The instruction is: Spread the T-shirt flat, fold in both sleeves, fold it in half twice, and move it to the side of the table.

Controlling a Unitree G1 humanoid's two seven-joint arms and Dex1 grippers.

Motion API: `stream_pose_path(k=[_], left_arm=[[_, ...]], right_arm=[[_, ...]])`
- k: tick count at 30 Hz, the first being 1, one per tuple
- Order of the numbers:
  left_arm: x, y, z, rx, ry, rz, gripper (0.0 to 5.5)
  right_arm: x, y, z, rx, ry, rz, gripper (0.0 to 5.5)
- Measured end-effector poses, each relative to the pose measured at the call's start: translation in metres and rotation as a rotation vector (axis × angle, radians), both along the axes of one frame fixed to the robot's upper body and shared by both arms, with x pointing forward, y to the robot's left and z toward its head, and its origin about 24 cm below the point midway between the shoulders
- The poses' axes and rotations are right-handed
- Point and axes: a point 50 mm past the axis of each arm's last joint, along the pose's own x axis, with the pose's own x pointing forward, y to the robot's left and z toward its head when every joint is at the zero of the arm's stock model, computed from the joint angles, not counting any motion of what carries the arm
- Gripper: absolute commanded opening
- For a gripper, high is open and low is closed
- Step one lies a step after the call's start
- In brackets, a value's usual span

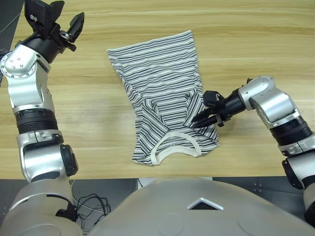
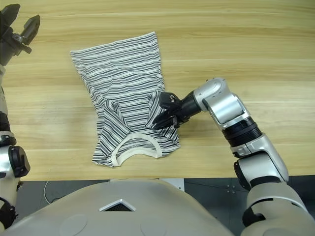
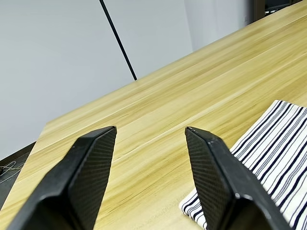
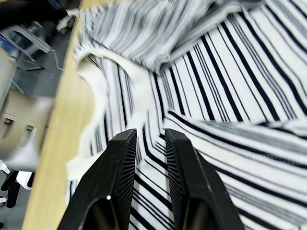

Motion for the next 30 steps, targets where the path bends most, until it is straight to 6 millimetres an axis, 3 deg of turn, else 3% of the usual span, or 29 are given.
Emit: stream_pose_path(k=[5, 7, 9, 12, 15, 21, 26, 30], left_arm=[[-0.007, -0.011, 0.003, 0.098, -0.063, -0.090, 2.85], [-0.030, -0.020, -0.005, 0.255, -0.080, -0.228, 3.11], [-0.071, -0.020, -0.032, 0.456, 0.051, -0.390, 3.50], [-0.105, -0.019, -0.048, 0.627, 0.137, -0.497, 4.01], [-0.132, -0.025, -0.055, 0.753, 0.174, -0.627, 4.44], [-0.173, -0.041, -0.035, 0.969, 0.176, -0.881, 5.34], [-0.198, -0.044, -0.046, 1.070, 0.254, -0.982, 5.47], [-0.206, -0.057, -0.056, 1.090, 0.174, -1.067, 5.47]], right_arm=[[0.011, -0.008, 0.030, 0.093, 0.023, -0.074, 1.12], [0.023, -0.028, 0.047, 0.126, -0.056, -0.117, 1.12], [0.038, -0.067, 0.062, 0.069, -0.270, -0.165, 1.50], [0.040, -0.089, 0.055, -0.062, -0.473, -0.090, 2.10], [0.029, -0.096, 0.036, -0.123, -0.610, 0.073, 2.57], [-0.002, -0.089, 0.009, -0.064, -0.813, 0.452, 3.60], [-0.013, -0.094, -0.005, -0.029, -0.899, 0.588, 3.62], [-0.017, -0.090, -0.008, 0.047, -0.973, 0.612, 3.62]])
